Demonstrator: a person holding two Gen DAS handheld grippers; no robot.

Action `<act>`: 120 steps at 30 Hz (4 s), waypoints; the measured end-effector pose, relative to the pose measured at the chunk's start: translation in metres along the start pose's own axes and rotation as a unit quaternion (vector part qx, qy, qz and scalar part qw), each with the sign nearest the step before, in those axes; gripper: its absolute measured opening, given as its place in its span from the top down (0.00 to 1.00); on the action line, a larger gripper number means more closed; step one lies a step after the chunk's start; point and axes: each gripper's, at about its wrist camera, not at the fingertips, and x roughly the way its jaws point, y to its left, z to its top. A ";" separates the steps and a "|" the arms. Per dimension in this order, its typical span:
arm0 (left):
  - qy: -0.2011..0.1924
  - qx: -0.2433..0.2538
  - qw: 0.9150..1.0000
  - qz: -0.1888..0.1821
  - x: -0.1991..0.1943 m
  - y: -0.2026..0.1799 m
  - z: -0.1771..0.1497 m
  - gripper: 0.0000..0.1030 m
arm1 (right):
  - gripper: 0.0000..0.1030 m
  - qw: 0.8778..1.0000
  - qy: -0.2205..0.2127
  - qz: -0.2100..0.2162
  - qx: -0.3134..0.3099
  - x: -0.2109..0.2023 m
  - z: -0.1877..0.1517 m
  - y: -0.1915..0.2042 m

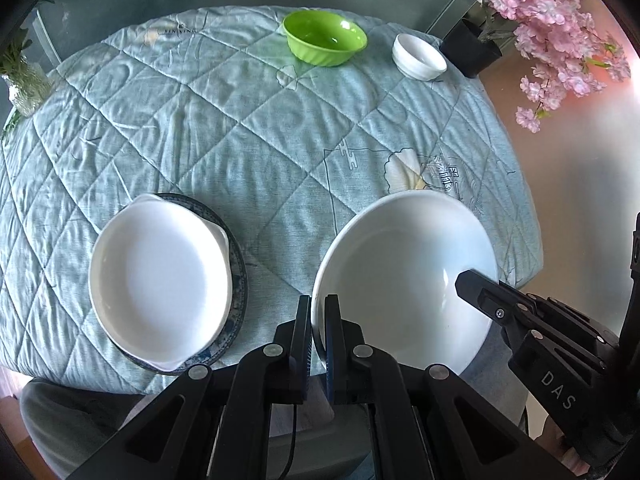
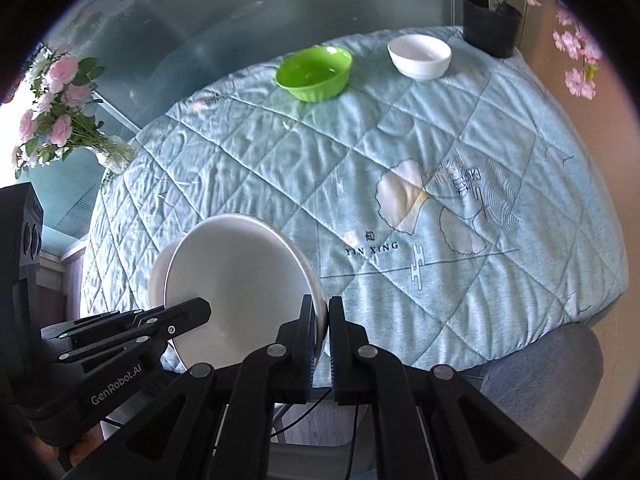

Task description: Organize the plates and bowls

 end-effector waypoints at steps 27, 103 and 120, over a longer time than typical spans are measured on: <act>0.048 -0.013 0.999 -0.004 0.103 -0.012 0.037 0.98 | 0.94 0.998 0.048 -0.004 0.036 0.071 0.020 -0.053; -0.029 -0.021 0.999 -0.014 0.104 0.046 0.345 0.97 | 0.94 0.999 0.020 -0.012 -0.024 0.158 0.287 -0.018; -0.114 0.041 0.992 -0.020 -0.086 -0.009 0.233 0.97 | 0.94 0.994 -0.094 -0.004 -0.052 -0.019 0.217 0.020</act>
